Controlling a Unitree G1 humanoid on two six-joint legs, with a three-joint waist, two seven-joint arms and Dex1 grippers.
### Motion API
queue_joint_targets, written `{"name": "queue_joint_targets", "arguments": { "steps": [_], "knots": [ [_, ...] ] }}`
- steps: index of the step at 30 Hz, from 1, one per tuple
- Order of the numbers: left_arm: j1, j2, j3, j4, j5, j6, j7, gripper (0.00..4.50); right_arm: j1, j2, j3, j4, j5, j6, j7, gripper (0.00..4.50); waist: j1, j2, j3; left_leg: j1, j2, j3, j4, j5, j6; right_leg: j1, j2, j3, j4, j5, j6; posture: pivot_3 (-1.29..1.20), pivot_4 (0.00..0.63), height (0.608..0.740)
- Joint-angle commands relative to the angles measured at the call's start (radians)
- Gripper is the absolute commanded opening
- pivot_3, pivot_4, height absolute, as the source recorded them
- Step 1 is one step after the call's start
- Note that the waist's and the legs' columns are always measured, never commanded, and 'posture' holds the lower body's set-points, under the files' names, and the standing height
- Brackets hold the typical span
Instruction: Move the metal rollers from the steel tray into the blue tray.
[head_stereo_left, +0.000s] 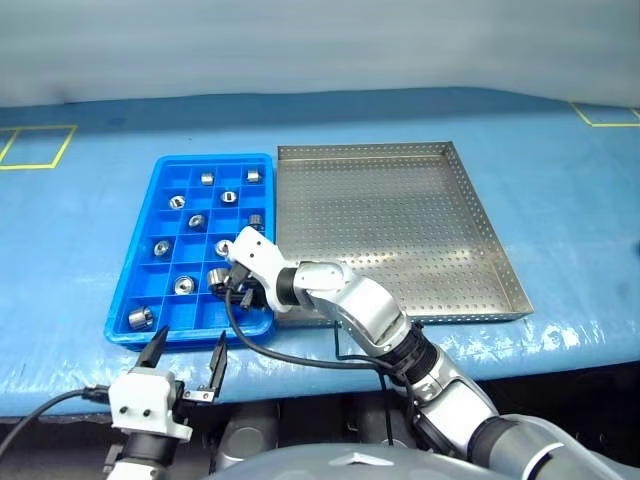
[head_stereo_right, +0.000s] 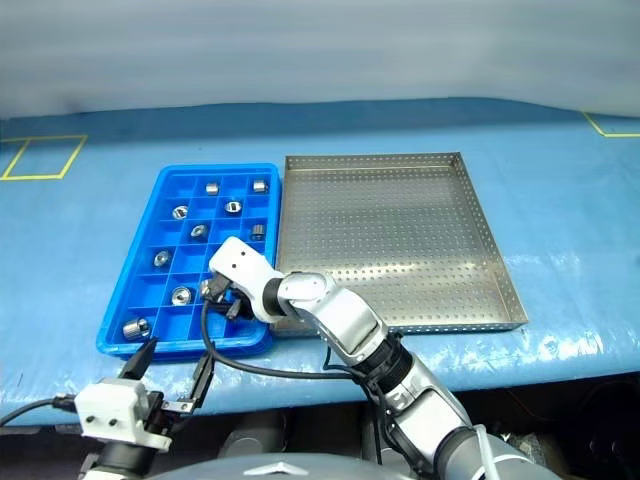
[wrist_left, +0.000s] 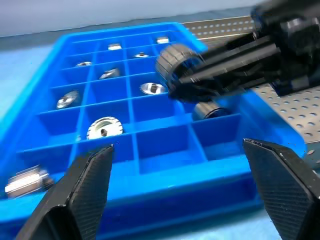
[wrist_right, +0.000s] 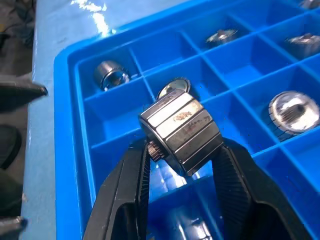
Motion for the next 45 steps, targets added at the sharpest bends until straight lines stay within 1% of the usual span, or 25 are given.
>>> {"name": "queue_joint_targets", "arguments": {
  "steps": [1, 6, 8, 9, 12, 13, 15, 18, 21, 28, 32, 35, 45],
  "knots": [
    [0.029, -0.024, -0.003, -0.01, 0.017, -0.071, 0.019, 4.5, -0.01, 0.005, 0.021, 0.006, 0.004, -0.037, 0.044, 1.47, 0.013, 0.0, 0.0, 0.0, 0.0, 0.0, 0.0, 0.0, 0.0, 0.0, 0.0, 0.0, 0.0, 0.0, 0.0, 0.44, 0.15, 0.74],
    [0.041, -0.042, -0.012, -0.001, 0.028, -0.093, 0.026, 4.5, -0.01, 0.003, 0.032, 0.046, -0.015, -0.033, 0.056, 1.47, 0.034, 0.0, 0.0, 0.0, 0.0, 0.0, 0.0, 0.0, 0.0, 0.0, 0.0, 0.0, 0.0, 0.0, 0.0, 0.46, 0.15, 0.74],
    [0.041, -0.043, -0.016, 0.002, 0.027, -0.095, 0.024, 4.5, -0.008, 0.002, 0.029, 0.045, -0.015, -0.025, 0.062, 2.22, 0.043, 0.0, 0.0, 0.0, 0.0, 0.0, 0.0, 0.0, 0.0, 0.0, 0.0, -0.001, 0.0, 0.0, 0.0, 0.46, 0.15, 0.74],
    [0.039, -0.042, -0.017, 0.003, 0.025, -0.096, 0.023, 4.5, -0.007, 0.0, 0.028, 0.042, -0.015, -0.023, 0.064, 2.47, 0.047, 0.0, 0.0, 0.0, 0.0, 0.0, 0.0, 0.0, 0.0, 0.0, 0.0, -0.001, 0.0, 0.0, 0.0, 0.45, 0.15, 0.74],
    [0.032, -0.037, -0.019, 0.006, 0.019, -0.097, 0.016, 4.5, -0.001, -0.003, 0.015, 0.03, -0.014, -0.009, 0.057, 3.49, 0.057, 0.0, 0.0, 0.0, 0.0, 0.0, 0.0, 0.0, 0.0, 0.0, 0.0, -0.001, 0.0, 0.0, 0.0, 0.44, 0.15, 0.74],
    [0.028, -0.034, -0.018, 0.006, 0.018, -0.097, 0.014, 4.5, 0.0, -0.005, 0.009, 0.025, -0.016, -0.005, 0.052, 3.76, 0.059, 0.0, 0.0, 0.0, 0.0, 0.0, 0.0, 0.0, -0.001, 0.0, 0.0, -0.001, 0.0, 0.0, 0.0, 0.43, 0.15, 0.74],
    [0.012, -0.018, -0.014, -0.006, 0.016, -0.071, 0.003, 4.5, 0.009, -0.017, -0.022, -0.003, -0.017, 0.001, 0.036, 4.45, 0.06, 0.0, 0.0, 0.0, 0.0, 0.0, 0.0, -0.001, -0.001, 0.0, 0.0, -0.001, -0.001, 0.0, 0.0, 0.4, 0.15, 0.74],
    [-0.023, 0.014, -0.001, -0.02, -0.012, -0.035, -0.021, 4.5, 0.028, -0.022, -0.084, -0.046, 0.004, 0.019, 0.013, 4.48, 0.062, 0.0, 0.0, -0.001, 0.0, 0.0, 0.0, -0.001, -0.001, -0.001, 0.0, -0.001, -0.001, -0.001, 0.0, 0.35, 0.15, 0.74],
    [-0.101, 0.061, 0.029, -0.025, -0.054, 0.015, -0.056, 4.5, 0.078, -0.047, -0.165, -0.125, 0.025, 0.016, -0.012, 4.48, 0.061, 0.0, 0.0, -0.001, 0.0, -0.001, 0.0, -0.001, -0.001, -0.001, 0.0, -0.001, -0.001, -0.001, 0.0, 0.28, 0.15, 0.74],
    [-0.228, 0.124, 0.049, -0.008, -0.112, 0.101, -0.112, 4.5, 0.17, -0.117, -0.26, -0.262, 0.052, 0.05, -0.056, 4.48, 0.007, 0.0, 0.0, -0.001, 0.0, -0.001, 0.001, -0.001, -0.001, 0.0, 0.0, -0.002, 0.0, 0.0, 0.0, 0.18, 0.15, 0.74],
    [-0.276, 0.143, 0.042, 0.001, -0.133, 0.141, -0.14, 4.5, 0.202, -0.145, -0.287, -0.307, 0.058, 0.072, -0.08, 4.48, -0.035, 0.0, 0.0, -0.001, 0.0, 0.0, 0.001, -0.001, -0.001, 0.0, 0.0, -0.001, 0.0, 0.0, 0.0, 0.13, 0.15, 0.74],
    [-0.313, 0.157, 0.029, 0.008, -0.143, 0.175, -0.162, 4.5, 0.228, -0.159, -0.294, -0.337, 0.06, 0.085, -0.097, 4.48, -0.055, 0.0, 0.0, 0.0, 0.0, 0.0, 0.001, -0.001, -0.001, 0.001, 0.0, -0.001, 0.0, 0.0, 0.0, 0.11, 0.15, 0.74],
    [-0.338, 0.163, 0.031, 0.003, -0.143, 0.217, -0.186, 4.5, 0.266, -0.16, -0.295, -0.377, 0.072, 0.103, -0.142, 4.48, -0.086, 0.0, 0.0, 0.001, 0.0, 0.0, 0.001, -0.001, -0.001, 0.002, 0.0, -0.001, 0.001, 0.0, 0.0, 0.1, 0.15, 0.74]
  ]
}}
